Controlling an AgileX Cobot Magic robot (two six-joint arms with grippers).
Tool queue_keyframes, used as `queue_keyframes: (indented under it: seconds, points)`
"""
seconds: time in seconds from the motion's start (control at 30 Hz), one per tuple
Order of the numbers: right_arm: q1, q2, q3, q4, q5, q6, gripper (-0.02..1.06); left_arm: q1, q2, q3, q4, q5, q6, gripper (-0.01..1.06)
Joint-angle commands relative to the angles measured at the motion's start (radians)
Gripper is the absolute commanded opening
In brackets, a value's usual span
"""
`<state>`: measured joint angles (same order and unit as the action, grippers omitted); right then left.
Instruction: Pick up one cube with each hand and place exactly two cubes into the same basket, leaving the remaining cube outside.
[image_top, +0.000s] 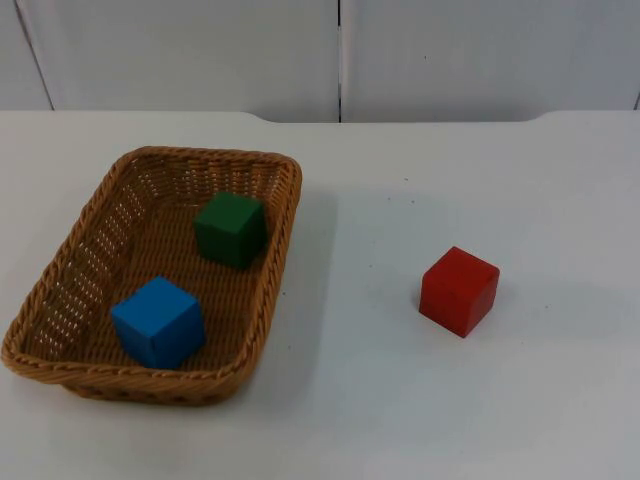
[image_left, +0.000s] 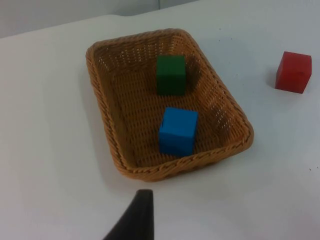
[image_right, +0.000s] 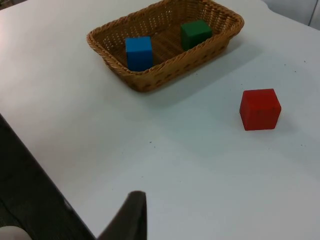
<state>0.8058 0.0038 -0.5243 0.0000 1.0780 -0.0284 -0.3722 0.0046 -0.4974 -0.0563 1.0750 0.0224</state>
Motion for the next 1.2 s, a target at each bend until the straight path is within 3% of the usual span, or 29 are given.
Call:
queue_keyframes:
  seconds: [0.0, 0.27, 0.7, 1.17]
  points:
    - [0.006, -0.004, 0.010, 0.000, 0.001, -0.010, 1.05, 0.002, -0.005, 0.003, 0.005, 0.000, 0.002, 1.02]
    - [0.006, -0.004, 0.010, 0.000, 0.001, -0.010, 1.05, 0.066, -0.005, 0.003, 0.005, 0.000, 0.002, 1.02]
    - [0.006, -0.004, 0.010, 0.000, 0.001, -0.010, 1.05, 0.378, -0.005, 0.003, 0.005, 0.000, 0.002, 1.02]
    - [0.004, -0.004, 0.010, 0.000, 0.001, -0.010, 1.05, 0.398, -0.005, 0.003, 0.005, 0.000, 0.002, 1.02]
